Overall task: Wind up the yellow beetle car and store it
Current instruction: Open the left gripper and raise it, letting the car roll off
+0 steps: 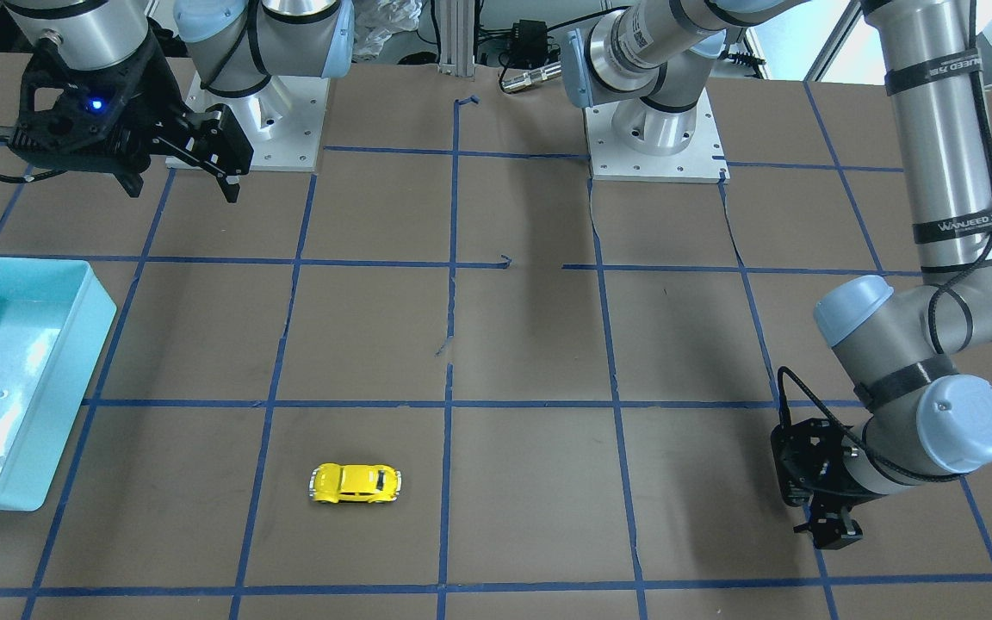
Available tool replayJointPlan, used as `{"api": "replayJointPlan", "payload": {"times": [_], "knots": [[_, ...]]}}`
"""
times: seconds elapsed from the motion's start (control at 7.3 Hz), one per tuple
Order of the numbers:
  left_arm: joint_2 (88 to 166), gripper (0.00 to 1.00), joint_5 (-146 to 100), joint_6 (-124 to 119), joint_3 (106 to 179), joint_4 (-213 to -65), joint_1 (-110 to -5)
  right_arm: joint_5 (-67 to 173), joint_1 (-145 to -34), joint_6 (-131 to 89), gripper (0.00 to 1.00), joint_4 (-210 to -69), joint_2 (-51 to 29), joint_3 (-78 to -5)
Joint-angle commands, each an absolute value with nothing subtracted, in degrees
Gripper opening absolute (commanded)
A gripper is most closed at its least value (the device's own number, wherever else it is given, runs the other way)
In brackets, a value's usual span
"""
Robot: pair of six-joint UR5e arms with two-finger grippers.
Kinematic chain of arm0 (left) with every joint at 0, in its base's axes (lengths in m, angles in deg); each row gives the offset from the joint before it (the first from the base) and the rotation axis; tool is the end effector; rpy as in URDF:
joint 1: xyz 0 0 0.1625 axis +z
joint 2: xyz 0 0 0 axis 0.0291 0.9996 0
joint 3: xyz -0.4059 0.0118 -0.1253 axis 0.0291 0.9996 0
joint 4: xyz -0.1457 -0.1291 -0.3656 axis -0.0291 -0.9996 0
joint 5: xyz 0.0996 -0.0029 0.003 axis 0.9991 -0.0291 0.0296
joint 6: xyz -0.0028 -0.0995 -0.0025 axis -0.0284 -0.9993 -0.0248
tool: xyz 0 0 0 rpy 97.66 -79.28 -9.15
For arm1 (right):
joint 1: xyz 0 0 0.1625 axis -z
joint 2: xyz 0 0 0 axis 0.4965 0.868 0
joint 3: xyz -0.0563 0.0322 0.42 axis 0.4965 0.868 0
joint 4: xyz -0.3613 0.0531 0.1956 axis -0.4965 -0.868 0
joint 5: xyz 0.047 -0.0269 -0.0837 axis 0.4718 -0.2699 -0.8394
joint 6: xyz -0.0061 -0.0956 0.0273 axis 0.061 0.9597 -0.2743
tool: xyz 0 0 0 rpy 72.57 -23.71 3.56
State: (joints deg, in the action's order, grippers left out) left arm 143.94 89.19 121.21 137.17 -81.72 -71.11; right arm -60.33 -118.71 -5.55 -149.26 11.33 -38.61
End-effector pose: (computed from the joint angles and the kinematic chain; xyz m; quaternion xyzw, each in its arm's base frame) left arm 0.0761 -0.6921 0.1917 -0.7173 -0.6967 -0.0092 0.0065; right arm 0.1235 -0.4733 0.5039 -0.0184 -0.9998 -0.0082 0.0056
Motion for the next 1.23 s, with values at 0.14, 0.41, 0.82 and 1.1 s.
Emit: {"api": "replayJointPlan", "payload": {"times": [0.14,0.41,0.82,1.1], "knots": [[140.04,1.00,89.02,110.38,136.99,-85.10,-72.41,-60.23,-118.63,-5.37,1.00,-149.33,11.24,-38.62],[132.76,1.00,88.14,98.60,136.02,-94.06,-73.12,-60.58,-118.28,-5.37,1.00,-149.33,9.31,-38.53],[119.23,1.00,87.96,76.47,136.55,-107.50,-73.30,-61.28,-118.62,10.32,1.00,-151.94,7.39,-38.44],[112.28,1.00,86.12,57.95,137.25,-111.14,-77.05,-61.02,-118.54,23.42,1.00,-162.82,2.73,-38.35]]}}
